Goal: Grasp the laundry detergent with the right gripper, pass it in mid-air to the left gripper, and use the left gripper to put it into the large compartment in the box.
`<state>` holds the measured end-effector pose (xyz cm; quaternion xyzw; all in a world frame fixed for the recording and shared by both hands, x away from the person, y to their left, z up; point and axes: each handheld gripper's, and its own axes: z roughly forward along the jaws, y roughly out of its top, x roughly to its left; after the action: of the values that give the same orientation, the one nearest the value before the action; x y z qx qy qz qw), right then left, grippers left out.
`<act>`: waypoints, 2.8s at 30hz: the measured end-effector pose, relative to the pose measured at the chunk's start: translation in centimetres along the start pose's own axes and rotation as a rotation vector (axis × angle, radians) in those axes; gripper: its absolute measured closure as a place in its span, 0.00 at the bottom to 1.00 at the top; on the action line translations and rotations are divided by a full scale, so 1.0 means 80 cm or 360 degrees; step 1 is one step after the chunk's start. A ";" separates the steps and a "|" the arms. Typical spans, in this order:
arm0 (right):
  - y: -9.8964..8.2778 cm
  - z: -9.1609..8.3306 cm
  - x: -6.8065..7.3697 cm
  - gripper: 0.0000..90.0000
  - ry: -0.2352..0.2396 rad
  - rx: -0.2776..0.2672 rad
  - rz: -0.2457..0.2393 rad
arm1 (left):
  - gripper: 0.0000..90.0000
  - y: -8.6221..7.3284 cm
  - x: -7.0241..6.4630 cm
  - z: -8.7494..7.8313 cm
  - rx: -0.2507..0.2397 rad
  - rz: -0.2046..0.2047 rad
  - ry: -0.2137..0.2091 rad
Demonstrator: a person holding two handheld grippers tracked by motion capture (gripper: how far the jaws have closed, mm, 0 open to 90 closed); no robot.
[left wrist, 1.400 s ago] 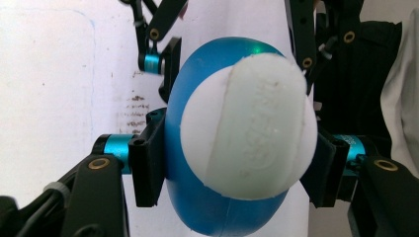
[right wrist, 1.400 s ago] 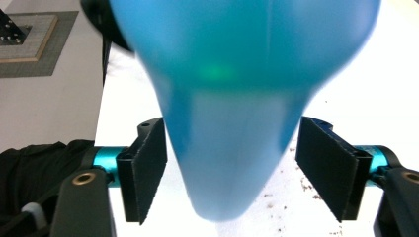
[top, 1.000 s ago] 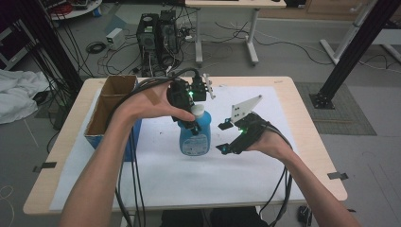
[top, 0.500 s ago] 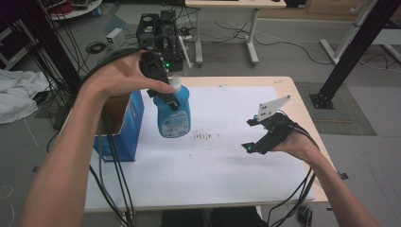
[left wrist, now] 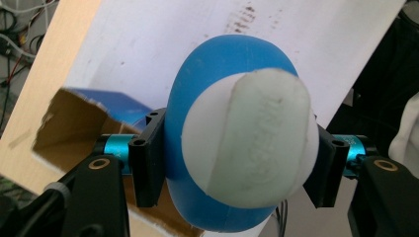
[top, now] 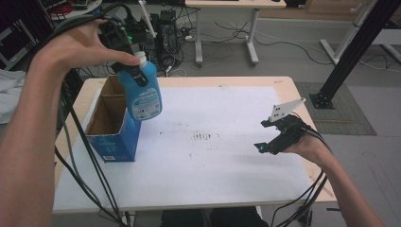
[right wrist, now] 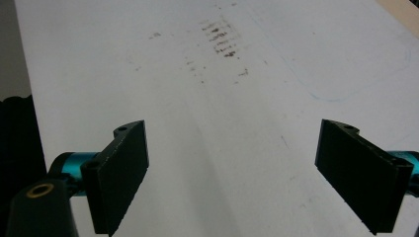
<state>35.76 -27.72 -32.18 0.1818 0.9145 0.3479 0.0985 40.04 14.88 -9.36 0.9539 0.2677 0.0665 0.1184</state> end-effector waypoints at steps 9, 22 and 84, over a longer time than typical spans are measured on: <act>-0.014 -0.004 -0.004 0.14 -0.0039 0.0032 0.0033 | 0.42 -0.039 0.026 -0.028 -0.0009 -0.0135 0.0071; -0.012 0.001 -0.001 0.14 -0.0069 0.0025 0.0001 | 0.42 -0.079 0.054 -0.026 0.0017 -0.0284 0.0098; -0.034 0.029 0.013 0.14 -0.0034 0.0099 0.0051 | 0.42 -0.145 0.089 0.165 0.0127 -0.0504 -0.0035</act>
<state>34.81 -27.81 -35.83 0.2030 0.9207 0.3189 0.0969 42.86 25.76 -24.64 0.9043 0.4159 0.0260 0.0924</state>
